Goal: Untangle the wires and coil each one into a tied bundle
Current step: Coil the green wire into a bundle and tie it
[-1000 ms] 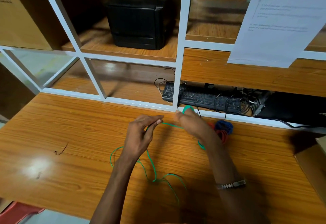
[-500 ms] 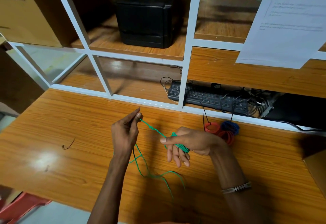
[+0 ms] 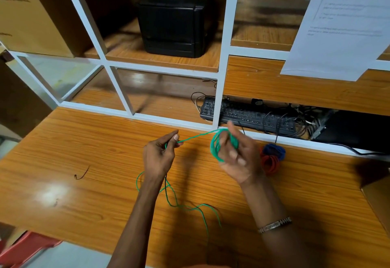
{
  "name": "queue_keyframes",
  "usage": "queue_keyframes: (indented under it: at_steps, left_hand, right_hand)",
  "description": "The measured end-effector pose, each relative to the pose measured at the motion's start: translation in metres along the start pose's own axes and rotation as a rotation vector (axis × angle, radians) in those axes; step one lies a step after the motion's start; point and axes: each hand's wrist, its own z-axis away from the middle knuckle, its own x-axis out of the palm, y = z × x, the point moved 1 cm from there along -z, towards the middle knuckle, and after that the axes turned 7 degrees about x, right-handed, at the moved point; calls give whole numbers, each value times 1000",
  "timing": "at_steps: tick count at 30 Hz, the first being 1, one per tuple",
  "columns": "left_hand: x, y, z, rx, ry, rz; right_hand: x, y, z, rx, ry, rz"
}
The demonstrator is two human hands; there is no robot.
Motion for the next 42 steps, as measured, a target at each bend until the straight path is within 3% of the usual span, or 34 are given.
queue_keyframes:
  at_steps: [3, 8, 11, 14, 17, 19, 23, 28, 31, 35, 37, 39, 42]
  left_hand:
    - [12, 11, 7, -74, -190, 159]
    - [24, 14, 29, -173, -561, 195]
    - [27, 25, 36, -144, -724, 147]
    - [23, 36, 34, -80, -743, 73]
    - [22, 42, 29, -21, -689, 58]
    - [23, 46, 26, 31, -592, 63]
    - [20, 47, 17, 88, -407, -12]
    - [11, 47, 16, 107, -285, 4]
    - [8, 48, 15, 100, -222, 39]
    - [9, 47, 16, 98, -209, 36]
    - [12, 44, 18, 81, -245, 22]
    - [14, 42, 21, 96, -290, 6]
    - [17, 40, 24, 132, -373, -51]
  right_hand:
    - [-4, -18, -6, -280, 94, -349]
    - [-23, -30, -7, -416, 286, -387]
    - [-41, -30, -5, -420, 454, -217]
    - [-56, -33, -5, -407, 750, 142]
    - [-63, -29, -4, -36, 1018, 616]
    - [-58, -17, -1, 255, 963, 803]
    - [-20, 14, 0, 654, 507, 889]
    - [2, 16, -4, 763, 67, 740]
    - [9, 10, 2, 677, -132, 514]
    - [8, -1, -1, 283, -283, 1]
    - [8, -11, -5, 74, -191, -144]
    - [6, -18, -6, -112, 36, -132]
    - [5, -22, -3, -293, 165, -263]
